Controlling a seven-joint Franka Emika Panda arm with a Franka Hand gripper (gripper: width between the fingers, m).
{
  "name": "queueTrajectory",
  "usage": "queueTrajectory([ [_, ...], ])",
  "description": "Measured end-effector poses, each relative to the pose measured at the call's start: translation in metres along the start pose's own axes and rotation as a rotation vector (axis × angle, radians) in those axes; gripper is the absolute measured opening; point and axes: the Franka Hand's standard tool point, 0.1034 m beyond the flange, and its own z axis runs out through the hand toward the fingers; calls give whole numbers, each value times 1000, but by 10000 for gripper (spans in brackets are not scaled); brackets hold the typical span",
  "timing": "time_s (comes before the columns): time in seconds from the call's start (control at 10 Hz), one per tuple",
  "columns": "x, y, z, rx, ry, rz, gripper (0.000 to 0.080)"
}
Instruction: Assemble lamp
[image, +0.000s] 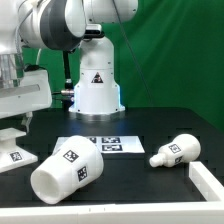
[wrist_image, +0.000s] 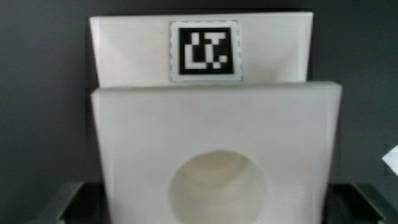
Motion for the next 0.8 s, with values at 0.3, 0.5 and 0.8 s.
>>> queueTrajectory([
  [0.3,18,-6,-16,-4,14,80,529],
  [0.5,58,-24,-53,-2,30,167,529],
  [0.8,129,-41,-105,12,19,335,531],
])
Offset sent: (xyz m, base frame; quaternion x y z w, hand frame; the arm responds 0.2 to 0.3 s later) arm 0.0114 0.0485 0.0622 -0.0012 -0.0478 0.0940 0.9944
